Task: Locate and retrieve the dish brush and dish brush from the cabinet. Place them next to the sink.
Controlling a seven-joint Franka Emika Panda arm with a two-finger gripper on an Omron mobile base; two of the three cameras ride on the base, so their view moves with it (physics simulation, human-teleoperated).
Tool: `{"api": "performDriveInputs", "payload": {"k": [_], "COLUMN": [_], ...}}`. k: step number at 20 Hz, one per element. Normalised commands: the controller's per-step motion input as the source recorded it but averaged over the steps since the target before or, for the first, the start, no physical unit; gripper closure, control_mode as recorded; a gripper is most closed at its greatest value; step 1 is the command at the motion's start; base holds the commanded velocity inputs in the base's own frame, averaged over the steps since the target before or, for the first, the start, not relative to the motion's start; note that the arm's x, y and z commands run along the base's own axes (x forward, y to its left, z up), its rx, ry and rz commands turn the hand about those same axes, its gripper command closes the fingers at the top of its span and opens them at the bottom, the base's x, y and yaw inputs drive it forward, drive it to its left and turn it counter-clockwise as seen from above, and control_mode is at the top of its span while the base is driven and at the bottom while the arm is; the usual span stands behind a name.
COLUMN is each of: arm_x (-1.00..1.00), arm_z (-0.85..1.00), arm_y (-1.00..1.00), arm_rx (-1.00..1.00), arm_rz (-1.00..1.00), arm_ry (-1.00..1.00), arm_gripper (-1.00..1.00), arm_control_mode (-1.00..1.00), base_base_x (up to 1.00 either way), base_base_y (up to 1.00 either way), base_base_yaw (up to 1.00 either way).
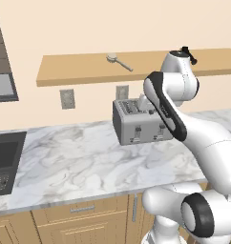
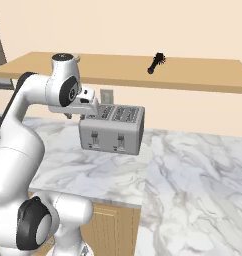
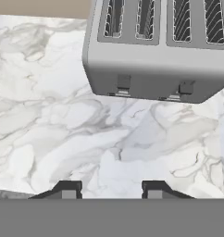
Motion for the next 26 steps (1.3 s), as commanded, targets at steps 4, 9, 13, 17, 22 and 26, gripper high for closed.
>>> {"api": "performDriveInputs", "payload": {"k": [4,9,13,17,22,26], "arm_x": [-0.17,-0.41,-0.38,-0.23,-0.03,0.06], "arm_z": [0.00,0.00,0.02,0.21,0.38,0.44], "arm_y": [0.00,-0.08,-0.22,-0.31,-0.32,-0.40], "arm_rx": [0.00,0.00,-0.02,-0.08,-0.10,-0.10], "arm_rz": [-0.02,-0.06,-0.18,-0.22,-0.16,-0.06], "arm_ry": [0.00,0.00,0.00,-0.09,-0.16,-0.17], "arm_gripper": [-1.00,-1.00,-1.00,-1.00,-1.00,-1.00], "arm_control_mode": [-1.00,-1.00,-1.00,-1.00,-1.00,-1.00], "base_base_x": [0.00,0.00,0.00,0.00,0.00,0.00], "base_base_y": [0.00,0.00,0.00,0.00,0.00,0.00], "base_base_yaw": [0.00,0.00,0.00,0.00,0.00,0.00]}}
